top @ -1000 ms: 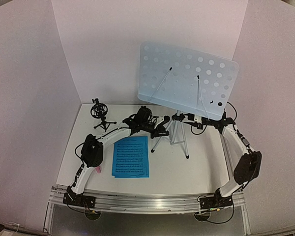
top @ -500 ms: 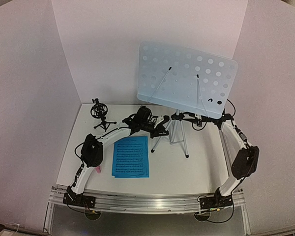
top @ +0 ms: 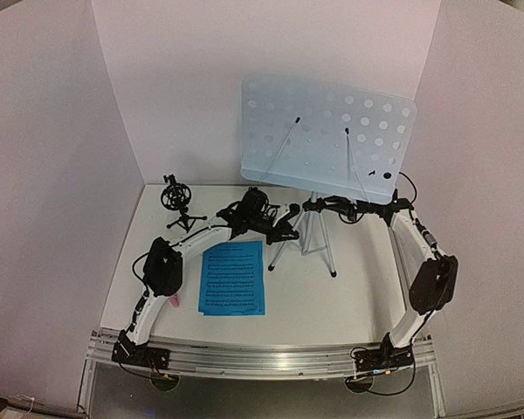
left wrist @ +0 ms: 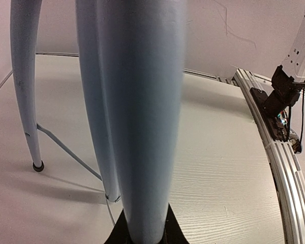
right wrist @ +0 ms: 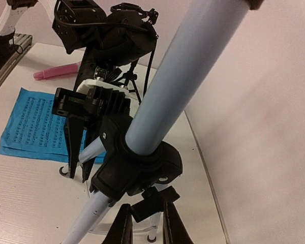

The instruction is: Set up the instrument practice props

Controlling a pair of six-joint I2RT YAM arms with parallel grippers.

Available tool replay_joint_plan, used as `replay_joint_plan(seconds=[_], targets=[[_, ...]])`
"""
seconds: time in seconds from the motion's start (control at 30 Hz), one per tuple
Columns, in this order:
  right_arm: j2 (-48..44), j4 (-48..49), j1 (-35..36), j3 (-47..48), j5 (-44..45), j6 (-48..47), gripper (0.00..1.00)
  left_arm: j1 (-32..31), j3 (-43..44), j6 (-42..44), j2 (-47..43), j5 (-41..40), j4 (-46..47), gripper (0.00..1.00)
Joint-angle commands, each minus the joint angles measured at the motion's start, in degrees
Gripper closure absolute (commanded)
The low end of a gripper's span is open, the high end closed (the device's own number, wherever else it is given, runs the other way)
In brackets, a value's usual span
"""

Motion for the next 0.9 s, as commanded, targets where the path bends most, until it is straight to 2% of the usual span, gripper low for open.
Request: replay_joint_plan(seconds=[0.0,0.3,0.57,0.87], targets=[[-0.3,-1.9,1.2,1.8,-4.6,9.1,0.93,0.6,-1.4,4.6,-1.4,-3.6,-0.7,1.0],[-3.7,-2.0,1.2,-3.0,-4.0,12.0,0.97,0.5,1.1,8.8,-1.2,-6.0,-4.1,1.0],[-3.9,-2.4,0.7,-2.6,-4.1,15.6,0.99,-0.3,1.3,11.8,-1.3,-10.1,-3.6,1.0],[-7.2,-2.4,0.7,-5.9,1.1,16.4,0.82,-0.6,1.4,5.5,0.2,-10.2,2.9,1.0]])
